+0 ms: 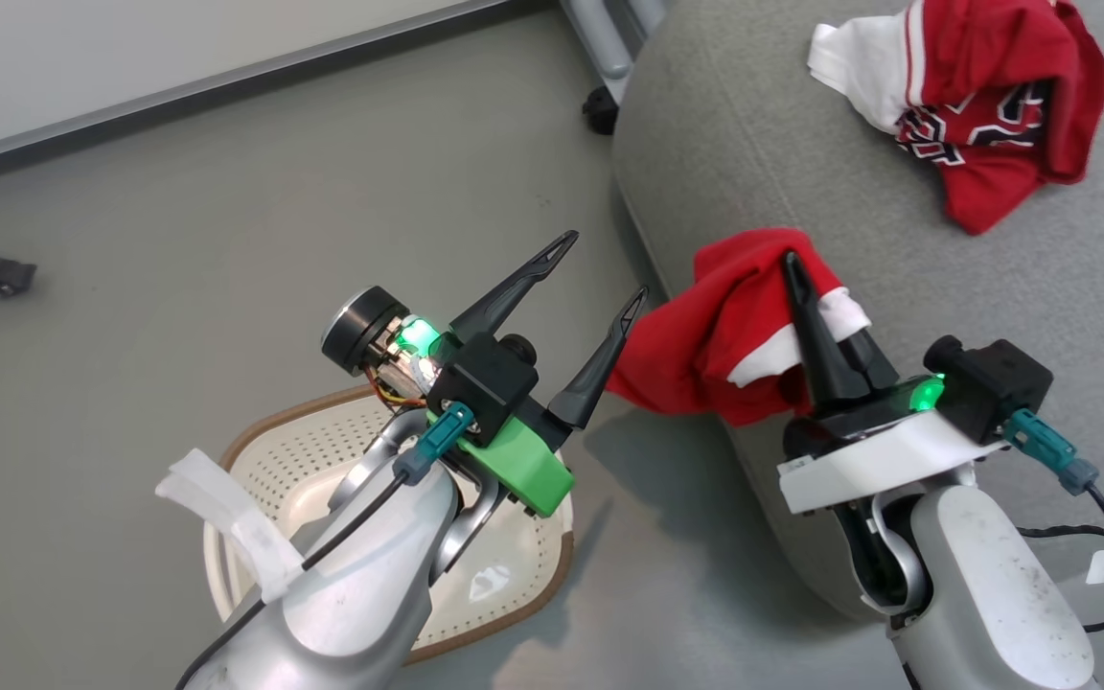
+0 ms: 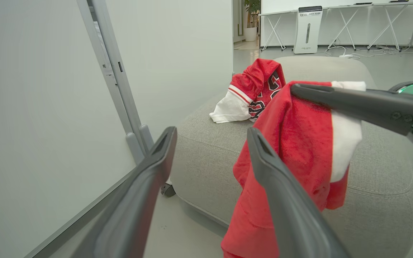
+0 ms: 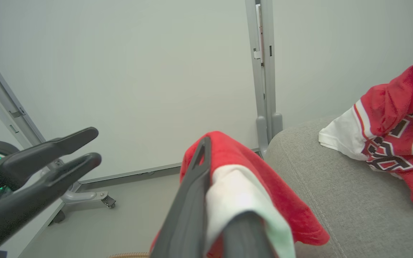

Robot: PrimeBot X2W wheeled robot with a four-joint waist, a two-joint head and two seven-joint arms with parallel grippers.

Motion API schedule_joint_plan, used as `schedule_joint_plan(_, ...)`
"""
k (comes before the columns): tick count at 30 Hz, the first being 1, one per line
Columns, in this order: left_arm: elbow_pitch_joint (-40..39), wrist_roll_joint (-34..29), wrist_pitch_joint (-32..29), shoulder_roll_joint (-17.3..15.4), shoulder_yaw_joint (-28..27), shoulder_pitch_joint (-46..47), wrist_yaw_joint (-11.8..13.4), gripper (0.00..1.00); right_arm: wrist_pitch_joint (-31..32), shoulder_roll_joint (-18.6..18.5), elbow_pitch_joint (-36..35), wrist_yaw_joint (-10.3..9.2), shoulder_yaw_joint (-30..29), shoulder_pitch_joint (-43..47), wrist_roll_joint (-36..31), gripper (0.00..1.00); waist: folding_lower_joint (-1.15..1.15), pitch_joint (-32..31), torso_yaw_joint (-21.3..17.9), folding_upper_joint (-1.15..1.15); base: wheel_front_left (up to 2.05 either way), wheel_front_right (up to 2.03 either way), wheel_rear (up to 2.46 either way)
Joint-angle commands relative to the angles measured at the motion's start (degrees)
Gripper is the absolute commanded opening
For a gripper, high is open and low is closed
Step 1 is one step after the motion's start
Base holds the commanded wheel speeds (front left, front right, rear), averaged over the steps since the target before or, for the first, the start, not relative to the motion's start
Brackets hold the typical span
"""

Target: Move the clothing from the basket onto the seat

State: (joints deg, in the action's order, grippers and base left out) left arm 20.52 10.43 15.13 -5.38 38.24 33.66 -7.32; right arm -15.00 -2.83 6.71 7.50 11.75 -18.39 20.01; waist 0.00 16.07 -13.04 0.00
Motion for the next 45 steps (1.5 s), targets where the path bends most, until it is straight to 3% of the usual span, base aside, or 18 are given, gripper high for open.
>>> schedule_joint_plan(1,0.13,-0.31,0.02,-0.6,-0.01,-0.18,-0.26,1.0,-0.28,-0.13,-0.38,-0.02,-0.69,0.5,-0.51,0.0,0.0,0.62,-2.45,0.0,0.0,0.0,0.0)
schedule_joint_plan(11,0.69,-0.07,0.02,-1.04,0.86,-0.57,-0.26,1.0,-0.28,-0.13,-0.61,-0.02,-4.4,2.03,-1.46,0.0,0.0,0.71,-6.69,0.0,0.0,0.0,0.0)
schedule_joint_plan(25,0.32,-0.11,0.02,-1.57,0.76,0.44,-0.26,1.0,-0.28,-0.12,-2.03,-0.02,-6.64,-0.21,-4.31,0.0,0.0,1.75,-6.28,0.0,0.0,0.0,0.0)
schedule_joint_plan(38,-0.23,-1.22,0.02,-1.6,0.97,3.18,-0.26,1.0,-0.28,-0.77,-4.35,-0.02,-12.09,-16.6,-8.41,0.0,0.0,8.72,-4.05,0.0,0.0,0.0,0.0)
schedule_joint_plan(45,-0.44,-1.88,0.02,-2.15,1.27,5.48,-0.26,1.0,-0.28,-3.66,-4.46,-0.03,-17.38,-28.53,-10.56,0.0,0.0,14.84,-2.43,0.0,0.0,0.0,0.0)
